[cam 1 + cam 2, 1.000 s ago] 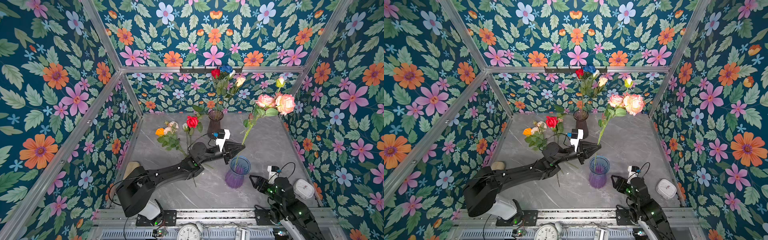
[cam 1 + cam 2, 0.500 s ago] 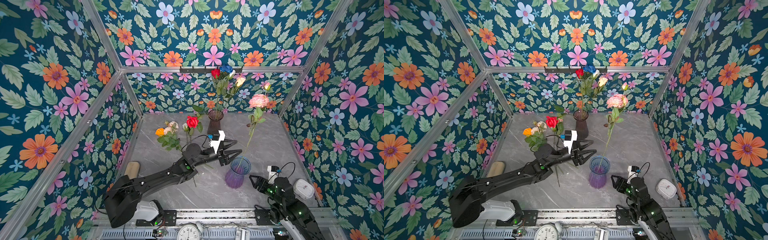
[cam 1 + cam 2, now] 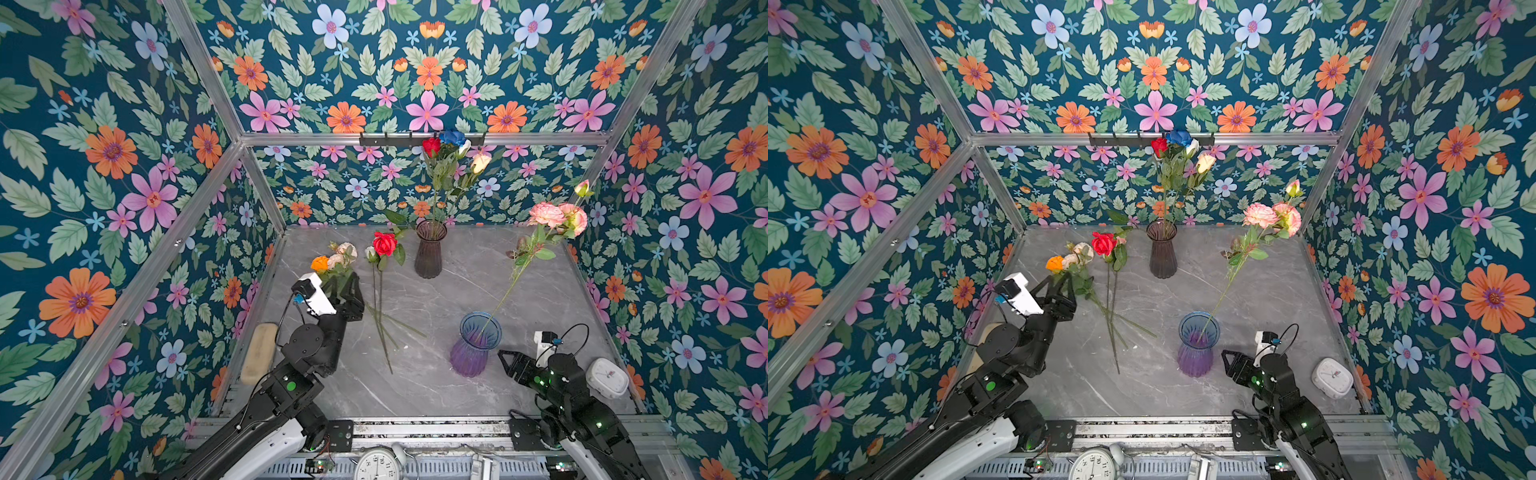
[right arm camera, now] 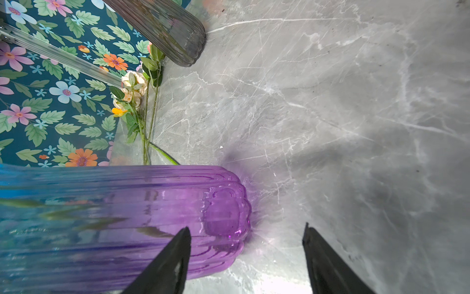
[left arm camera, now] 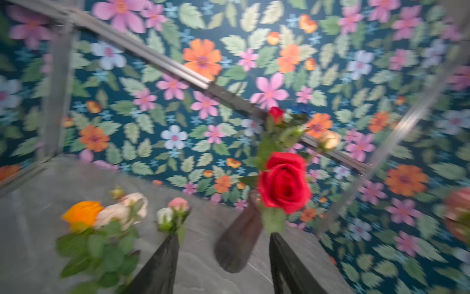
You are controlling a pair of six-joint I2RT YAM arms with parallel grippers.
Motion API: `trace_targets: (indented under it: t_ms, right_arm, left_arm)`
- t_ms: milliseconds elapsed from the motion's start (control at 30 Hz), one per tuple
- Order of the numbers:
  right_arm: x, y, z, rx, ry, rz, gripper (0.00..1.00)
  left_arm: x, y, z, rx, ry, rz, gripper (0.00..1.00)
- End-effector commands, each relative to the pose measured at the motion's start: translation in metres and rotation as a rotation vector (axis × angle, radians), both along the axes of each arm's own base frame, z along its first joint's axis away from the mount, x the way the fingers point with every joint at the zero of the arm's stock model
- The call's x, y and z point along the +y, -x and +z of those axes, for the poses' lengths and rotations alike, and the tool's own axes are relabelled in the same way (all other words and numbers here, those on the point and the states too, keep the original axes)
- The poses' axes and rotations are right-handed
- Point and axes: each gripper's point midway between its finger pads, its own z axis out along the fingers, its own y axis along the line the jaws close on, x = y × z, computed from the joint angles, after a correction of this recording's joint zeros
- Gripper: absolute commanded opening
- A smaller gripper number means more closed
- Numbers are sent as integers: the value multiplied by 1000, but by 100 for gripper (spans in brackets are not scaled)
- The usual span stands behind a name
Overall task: Arrange flowers in a vase
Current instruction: Pick up the flower from the top-left of the table.
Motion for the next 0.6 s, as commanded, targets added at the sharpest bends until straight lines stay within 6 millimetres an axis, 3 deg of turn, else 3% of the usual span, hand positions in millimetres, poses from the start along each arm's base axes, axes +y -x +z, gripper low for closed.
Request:
trace_targets:
  t_ms: [0, 167, 367, 567]
  right_arm:
    - [2, -3, 6, -28, -7, 4, 71]
    - [2, -3, 6, -27, -7, 3, 71]
    - [1, -4, 7, -30, -5, -2, 71]
    - [-1, -4, 7, -36, -3, -12, 71]
  left_arm:
    - [35, -22, -62, 229, -10, 137, 59]
    - [23, -87, -134, 469, 88, -63, 43]
    - [-27, -164, -175, 606, 25, -299, 40]
    - [-44, -218, -221, 732, -2, -329, 36]
